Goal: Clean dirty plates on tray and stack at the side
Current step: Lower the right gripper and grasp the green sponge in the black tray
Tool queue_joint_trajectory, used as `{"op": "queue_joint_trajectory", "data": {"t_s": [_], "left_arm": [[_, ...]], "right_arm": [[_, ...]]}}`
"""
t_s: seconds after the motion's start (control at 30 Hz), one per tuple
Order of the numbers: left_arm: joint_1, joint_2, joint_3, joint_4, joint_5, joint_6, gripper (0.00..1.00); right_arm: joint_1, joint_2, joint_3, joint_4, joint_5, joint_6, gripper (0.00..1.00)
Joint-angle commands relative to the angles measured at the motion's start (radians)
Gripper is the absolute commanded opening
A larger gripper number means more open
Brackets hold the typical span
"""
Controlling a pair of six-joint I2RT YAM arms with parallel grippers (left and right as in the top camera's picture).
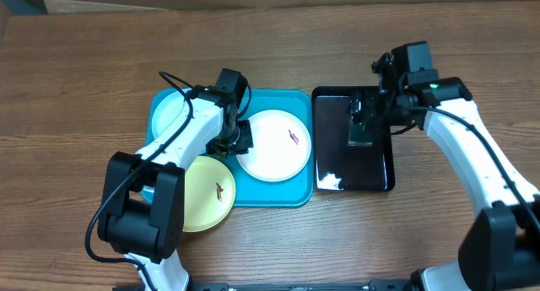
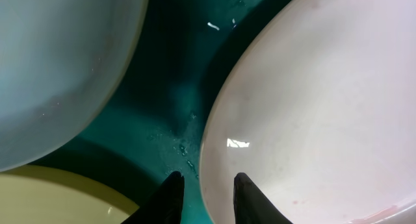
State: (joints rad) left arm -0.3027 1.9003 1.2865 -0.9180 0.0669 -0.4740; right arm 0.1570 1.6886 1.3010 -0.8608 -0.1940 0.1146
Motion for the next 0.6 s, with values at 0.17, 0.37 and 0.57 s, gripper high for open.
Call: {"op": "queue_joint_trajectory", "data": {"t_s": [0.17, 0.37, 0.57], "left_arm": [[-0.006, 0.009, -0.061, 0.034, -0.030, -0.032, 0.28], [-0.006, 0.009, -0.069, 0.041, -0.030, -0.032, 0.29], [-0.006, 0.009, -0.069, 0.045, -0.030, -0.032, 0.30]], "right_arm": [[0.001, 0.100, 0.029, 0.007, 0.048, -0.007, 0.85], [0.027, 0.132, 0.027, 0.000, 0.174, 0.020, 0.75], [0.089, 0.134, 0.026, 0.007, 0.265, 0.021, 0.64]]}}
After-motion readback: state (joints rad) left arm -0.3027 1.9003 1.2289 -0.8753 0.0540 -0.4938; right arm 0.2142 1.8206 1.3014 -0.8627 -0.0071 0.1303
